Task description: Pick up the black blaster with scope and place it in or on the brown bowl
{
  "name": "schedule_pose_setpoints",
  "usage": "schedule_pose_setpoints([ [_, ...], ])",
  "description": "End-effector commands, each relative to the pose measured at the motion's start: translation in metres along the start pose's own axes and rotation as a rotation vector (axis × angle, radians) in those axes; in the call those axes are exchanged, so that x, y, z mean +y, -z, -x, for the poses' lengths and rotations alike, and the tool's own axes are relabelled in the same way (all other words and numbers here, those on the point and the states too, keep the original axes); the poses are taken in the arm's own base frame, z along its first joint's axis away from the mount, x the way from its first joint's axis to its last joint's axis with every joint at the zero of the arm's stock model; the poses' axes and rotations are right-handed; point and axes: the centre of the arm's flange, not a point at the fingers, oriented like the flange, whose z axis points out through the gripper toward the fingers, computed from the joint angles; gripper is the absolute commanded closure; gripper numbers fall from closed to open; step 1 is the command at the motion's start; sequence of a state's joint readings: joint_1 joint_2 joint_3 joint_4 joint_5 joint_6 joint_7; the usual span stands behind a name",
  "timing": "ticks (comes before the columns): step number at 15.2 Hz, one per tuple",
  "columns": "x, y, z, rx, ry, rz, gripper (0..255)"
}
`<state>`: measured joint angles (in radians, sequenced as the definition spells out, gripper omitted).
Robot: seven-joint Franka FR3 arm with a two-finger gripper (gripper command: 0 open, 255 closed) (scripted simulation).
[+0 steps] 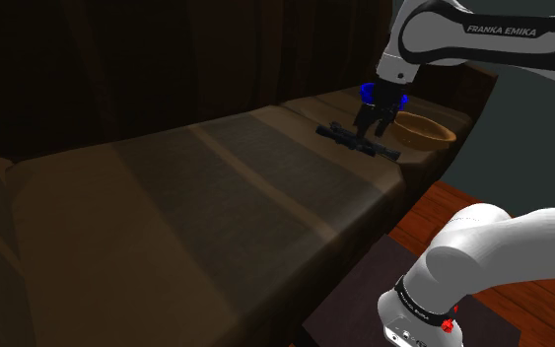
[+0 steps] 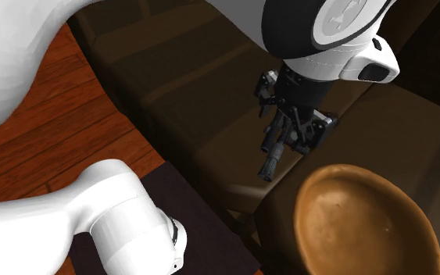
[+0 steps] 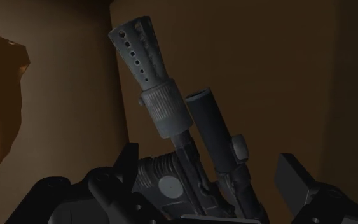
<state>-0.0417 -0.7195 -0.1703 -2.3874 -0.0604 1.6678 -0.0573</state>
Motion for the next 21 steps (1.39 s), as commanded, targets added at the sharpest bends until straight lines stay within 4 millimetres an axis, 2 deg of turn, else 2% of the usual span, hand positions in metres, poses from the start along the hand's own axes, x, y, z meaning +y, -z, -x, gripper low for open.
schedule_pose_setpoints([
  [1,0.0002,-0.0102,0.0002,0.001,0.0,0.0,0],
  [3,0.0002,-0.0185,0.0002,0.001,0.0,0.0,0],
  [11,0.0002,-0.0184,0.0002,0.001,0.0,0.0,0],
  [12,0.0002,-0.0184,0.0002,0.001,0.0,0.0,255],
  [21,0.0002,-0.0185,0.0002,0.001,0.0,0.0,255],
])
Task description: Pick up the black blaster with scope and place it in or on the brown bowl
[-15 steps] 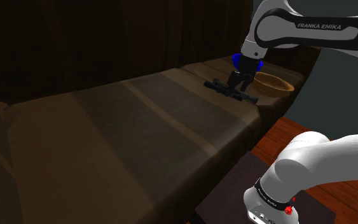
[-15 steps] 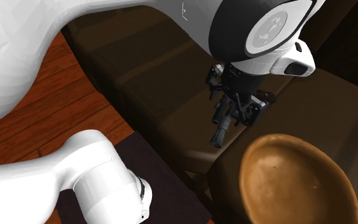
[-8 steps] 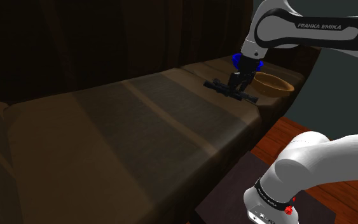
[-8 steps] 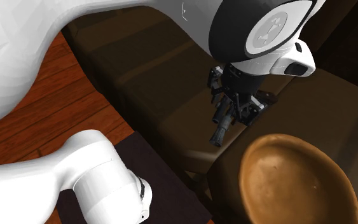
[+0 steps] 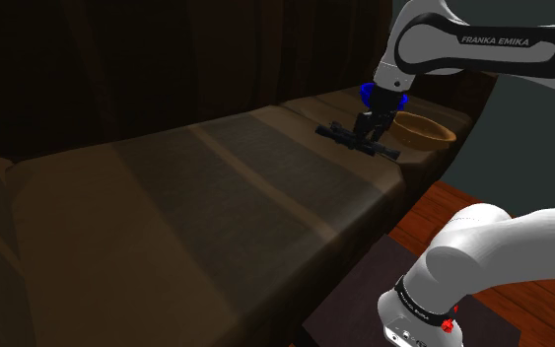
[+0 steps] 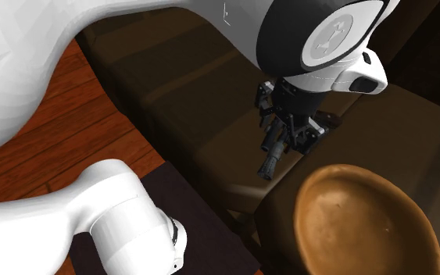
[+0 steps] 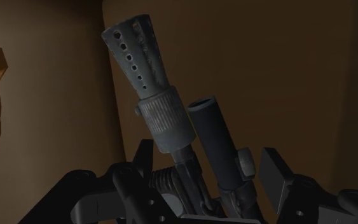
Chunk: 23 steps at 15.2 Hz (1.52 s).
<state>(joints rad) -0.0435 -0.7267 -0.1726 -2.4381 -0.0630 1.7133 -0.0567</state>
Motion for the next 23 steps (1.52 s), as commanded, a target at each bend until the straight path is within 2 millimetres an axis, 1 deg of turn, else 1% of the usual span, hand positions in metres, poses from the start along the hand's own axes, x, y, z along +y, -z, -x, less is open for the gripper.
schedule_pose_setpoints([
  [1,0.0,0.005,0.0,-0.001,0.0,0.0,255],
  [23,-0.006,0.121,0.0,-0.001,0.0,0.0,255],
])
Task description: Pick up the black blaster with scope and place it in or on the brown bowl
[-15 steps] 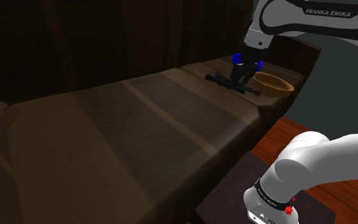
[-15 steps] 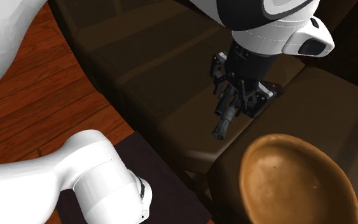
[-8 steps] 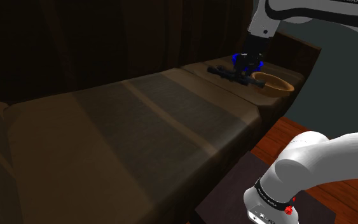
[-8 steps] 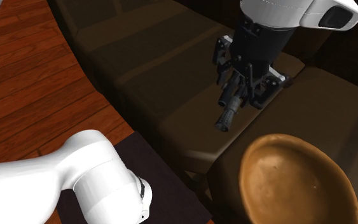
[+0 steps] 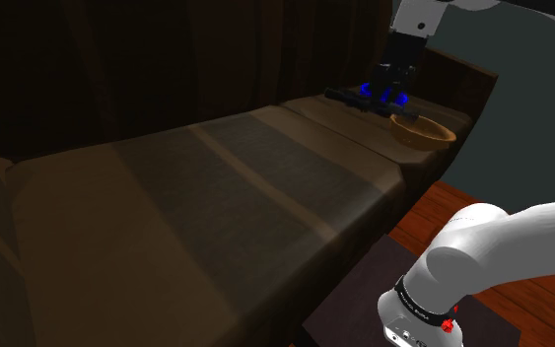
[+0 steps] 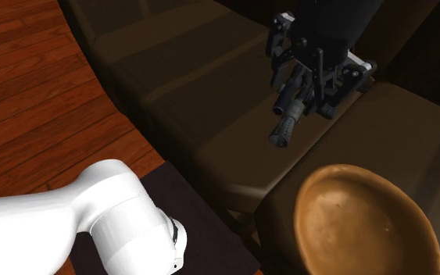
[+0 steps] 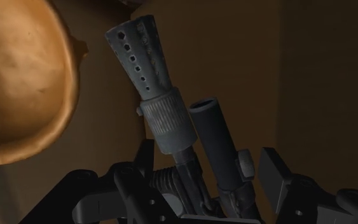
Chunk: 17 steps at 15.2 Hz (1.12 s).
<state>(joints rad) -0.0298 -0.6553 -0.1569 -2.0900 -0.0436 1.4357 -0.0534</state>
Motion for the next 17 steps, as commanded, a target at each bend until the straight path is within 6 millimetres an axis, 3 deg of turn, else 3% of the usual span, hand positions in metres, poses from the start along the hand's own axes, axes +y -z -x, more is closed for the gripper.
schedule_pose_setpoints([
  [1,-0.001,0.01,-0.001,0.0,0.0,0.0,255],
  [12,-0.004,0.063,-0.001,0.0,0.0,0.0,255],
  [17,0.056,0.074,0.025,0.0,0.0,0.0,255],
])
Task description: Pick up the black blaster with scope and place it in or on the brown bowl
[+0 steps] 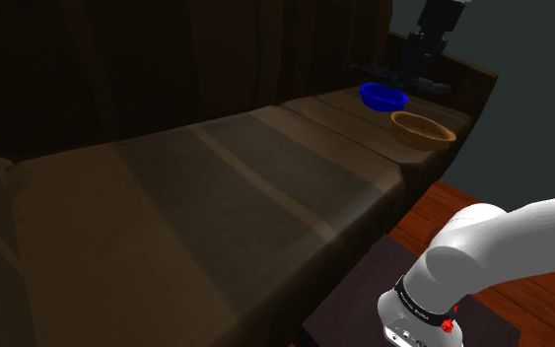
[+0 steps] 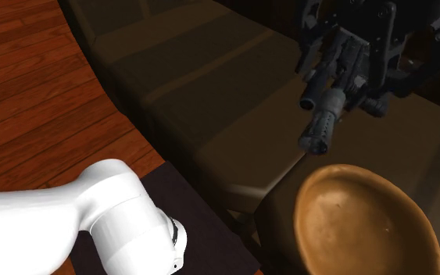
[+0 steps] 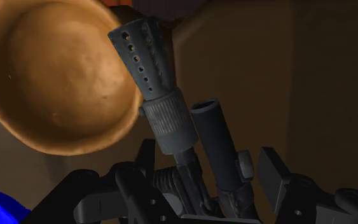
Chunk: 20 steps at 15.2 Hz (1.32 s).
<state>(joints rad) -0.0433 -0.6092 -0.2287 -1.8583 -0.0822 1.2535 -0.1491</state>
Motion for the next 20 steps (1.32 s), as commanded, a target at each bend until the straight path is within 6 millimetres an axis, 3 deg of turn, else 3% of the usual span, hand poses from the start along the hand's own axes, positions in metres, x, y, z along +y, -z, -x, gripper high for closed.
schedule_pose_setpoints([
  [1,0.022,0.007,0.008,0.0,0.001,0.001,255],
  [9,0.119,0.025,0.051,0.0,0.001,0.001,255],
  [20,0.122,-0.033,0.051,0.0,0.001,0.001,255],
])
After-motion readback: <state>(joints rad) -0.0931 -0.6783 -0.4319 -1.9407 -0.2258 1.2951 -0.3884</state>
